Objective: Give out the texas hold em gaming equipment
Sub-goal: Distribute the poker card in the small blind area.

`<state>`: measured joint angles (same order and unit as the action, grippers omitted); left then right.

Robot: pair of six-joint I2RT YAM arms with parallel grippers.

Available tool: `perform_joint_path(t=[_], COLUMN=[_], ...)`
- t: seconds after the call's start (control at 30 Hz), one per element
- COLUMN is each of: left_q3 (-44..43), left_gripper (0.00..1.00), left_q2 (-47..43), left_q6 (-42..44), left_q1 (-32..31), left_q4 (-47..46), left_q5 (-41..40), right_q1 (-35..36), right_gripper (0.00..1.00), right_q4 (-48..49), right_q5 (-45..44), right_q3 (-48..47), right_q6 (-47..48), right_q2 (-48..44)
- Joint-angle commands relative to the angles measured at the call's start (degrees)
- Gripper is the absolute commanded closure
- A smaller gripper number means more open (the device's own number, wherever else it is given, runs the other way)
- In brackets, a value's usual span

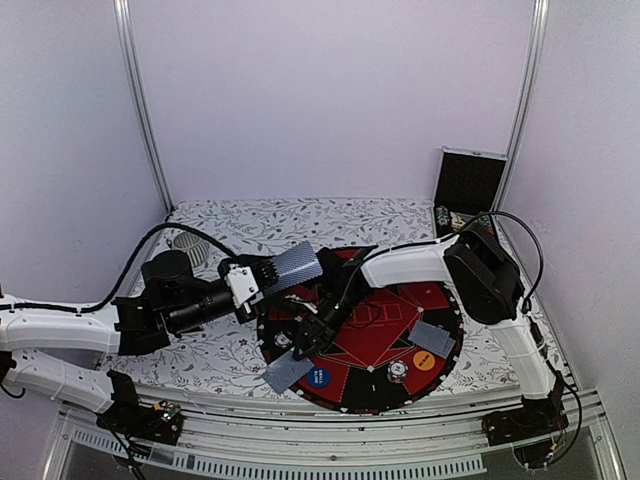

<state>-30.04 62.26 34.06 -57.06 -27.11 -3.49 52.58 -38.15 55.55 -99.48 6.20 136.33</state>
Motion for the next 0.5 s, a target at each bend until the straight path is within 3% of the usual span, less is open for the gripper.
perform_joint_path(t=[0.0, 0.17, 0.3, 0.47], left_q3=[0.2, 0.2, 0.2, 0.2], left_gripper=[0.48, 0.48, 0.48, 0.48], left_q2=[-0.7, -0.9, -0.9, -1.1], left_q6=[0.0, 0.1, 0.1, 0.1], left_q1=[-0.8, -0.7, -0.7, -0.7], left_q4=[-1.3, -1.3, -1.3, -1.4], left_q5=[0.4, 0.3, 0.4, 0.2], right_q1=[0.1, 0.1, 0.1, 0.2], right_gripper=[0.52, 0.29, 0.01, 0.01], right_q4=[-1.1, -3.6, -5.0, -6.0], right_q5=[-8.0, -16.7, -20.4, -24.2], right_q3=[-0.8, -0.7, 0.0, 1.5], right_q6=[0.4, 0.3, 1.2, 1.9], right_q2=[-4.7, -7.9, -11.4, -16.4])
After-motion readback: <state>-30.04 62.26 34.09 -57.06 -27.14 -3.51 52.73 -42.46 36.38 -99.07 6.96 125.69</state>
